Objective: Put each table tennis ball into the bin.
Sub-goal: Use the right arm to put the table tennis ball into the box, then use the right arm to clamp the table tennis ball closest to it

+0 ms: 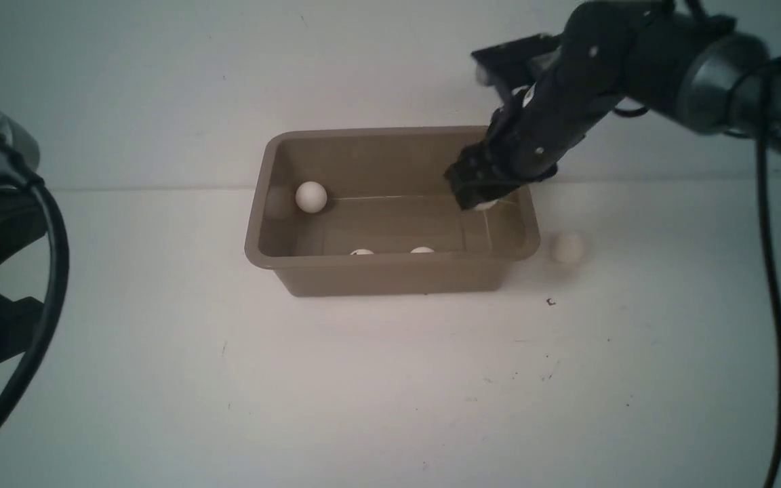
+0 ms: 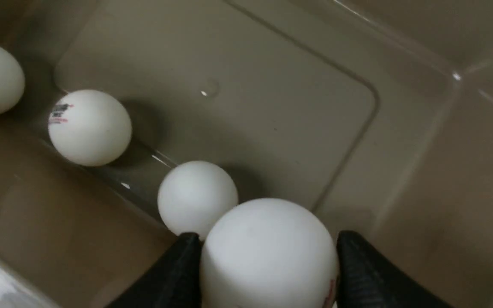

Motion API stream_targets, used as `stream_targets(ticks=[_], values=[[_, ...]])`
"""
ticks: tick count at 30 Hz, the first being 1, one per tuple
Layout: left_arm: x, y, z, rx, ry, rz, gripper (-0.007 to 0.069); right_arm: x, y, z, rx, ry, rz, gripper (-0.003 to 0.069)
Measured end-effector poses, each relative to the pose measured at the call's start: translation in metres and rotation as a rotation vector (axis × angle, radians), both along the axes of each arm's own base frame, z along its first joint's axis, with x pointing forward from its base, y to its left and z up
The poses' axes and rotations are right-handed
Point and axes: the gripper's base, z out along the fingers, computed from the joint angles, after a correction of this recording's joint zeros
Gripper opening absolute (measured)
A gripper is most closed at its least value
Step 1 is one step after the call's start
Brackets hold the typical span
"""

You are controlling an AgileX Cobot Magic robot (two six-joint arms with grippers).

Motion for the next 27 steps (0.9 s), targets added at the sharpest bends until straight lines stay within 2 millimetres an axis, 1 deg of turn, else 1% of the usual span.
stream_targets(ticks=[2,4,8,11,14,15,16,19,21,23,27], values=[[0.000,0.000,0.000,0.000,0.000,0.000,-0.0004,0.001,0.002,0.001,0.010,-0.014,0.004,0.0363],[0.000,0.000,0.000,0.000,0.000,0.000,-0.0004,0.001,0.002,0.002,0.016,-0.024,0.003,0.0382],[0.000,0.000,0.000,0.000,0.000,0.000,-0.0004,0.001,0.001,0.005,0.008,-0.034,0.003,0.0466],[0.000,0.000,0.000,0.000,0.000,0.000,-0.0004,0.000,-0.006,0.020,-0.025,-0.078,-0.028,0.0491],[0.000,0.000,0.000,0.000,0.000,0.000,-0.0004,0.002,-0.033,0.046,-0.072,-0.136,-0.154,0.0497],[0.000,0.000,0.000,0.000,0.000,0.000,-0.0004,0.004,-0.051,0.054,-0.096,-0.143,-0.224,0.0497],[0.000,0.000,0.000,0.000,0.000,0.000,-0.0004,0.005,-0.064,0.057,-0.116,-0.136,-0.271,0.0497],[0.000,0.000,0.000,0.000,0.000,0.000,-0.0004,0.008,-0.100,0.053,-0.158,-0.049,-0.387,0.0497],[0.000,0.000,0.000,0.000,0.000,0.000,-0.0004,0.009,-0.112,0.046,-0.168,0.012,-0.407,0.0497],[0.000,0.000,0.000,0.000,0.000,0.000,-0.0004,0.011,-0.115,0.033,-0.155,0.069,-0.393,0.0497],[0.000,0.000,0.000,0.000,0.000,0.000,-0.0004,0.018,-0.105,0.008,-0.103,0.133,-0.369,0.0497]])
